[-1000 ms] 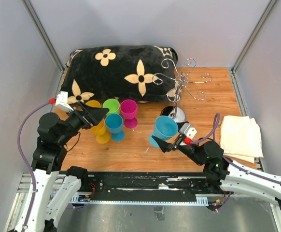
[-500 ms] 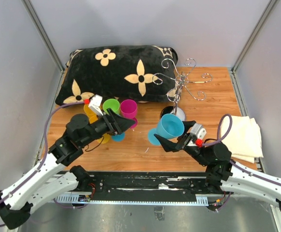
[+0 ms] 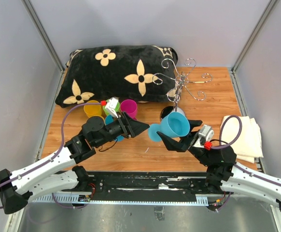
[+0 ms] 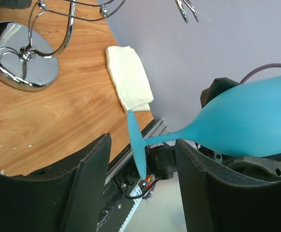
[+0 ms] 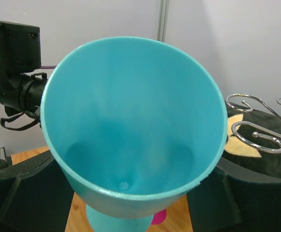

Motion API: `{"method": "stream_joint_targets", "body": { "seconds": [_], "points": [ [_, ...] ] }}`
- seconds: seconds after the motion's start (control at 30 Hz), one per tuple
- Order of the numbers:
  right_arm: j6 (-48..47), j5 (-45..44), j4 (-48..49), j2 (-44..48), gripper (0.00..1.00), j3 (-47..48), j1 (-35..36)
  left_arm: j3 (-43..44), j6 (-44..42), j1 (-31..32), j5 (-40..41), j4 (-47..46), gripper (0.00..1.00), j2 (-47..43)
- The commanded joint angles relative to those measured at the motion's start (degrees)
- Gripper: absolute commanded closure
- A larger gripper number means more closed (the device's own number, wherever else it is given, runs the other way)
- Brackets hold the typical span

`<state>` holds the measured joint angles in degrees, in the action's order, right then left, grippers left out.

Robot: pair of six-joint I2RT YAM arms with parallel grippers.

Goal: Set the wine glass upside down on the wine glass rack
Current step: Pick up the wine glass at the center of the board.

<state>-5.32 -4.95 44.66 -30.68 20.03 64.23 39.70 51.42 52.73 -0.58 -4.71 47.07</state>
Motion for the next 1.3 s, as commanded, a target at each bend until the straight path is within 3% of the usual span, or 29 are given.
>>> {"method": "stream_joint_targets", "body": {
  "seconds": [0.0,0.17,0.67,0.83,0.97,1.1,1.27],
  "points": [
    [-1.5,1.7,5.9,-0.4,0.99,1.6,-0.8,-0.5,1.0,1.2,-0.3,-4.1,0.41,1.3],
    [-1.8,2.0,8.4,-1.7,0.98,1.9,-0.8,-0.6,1.7,2.1,0.0,-4.7,0.43,2.3],
    [-2.5,1.8,12.3,-4.2,0.96,2.5,-0.8,0.7,3.0,2.6,1.1,-5.2,0.76,3.5],
    [-3.2,3.4,10.1,-3.8,0.77,2.5,-0.8,1.1,3.4,2.6,2.6,-3.9,0.99,2.5],
    [-3.6,3.7,7.2,-2.9,0.62,2.5,-0.8,2.2,2.5,2.6,3.8,-1.7,1.00,1.6],
    [-3.6,4.2,-0.4,-0.5,0.34,2.9,-0.8,5.0,-1.1,2.6,6.0,2.9,1.00,0.9],
    [-3.0,4.1,-11.4,3.5,0.24,2.6,-0.8,8.3,-7.5,2.5,9.6,7.0,1.00,-0.7]
  ]
}}
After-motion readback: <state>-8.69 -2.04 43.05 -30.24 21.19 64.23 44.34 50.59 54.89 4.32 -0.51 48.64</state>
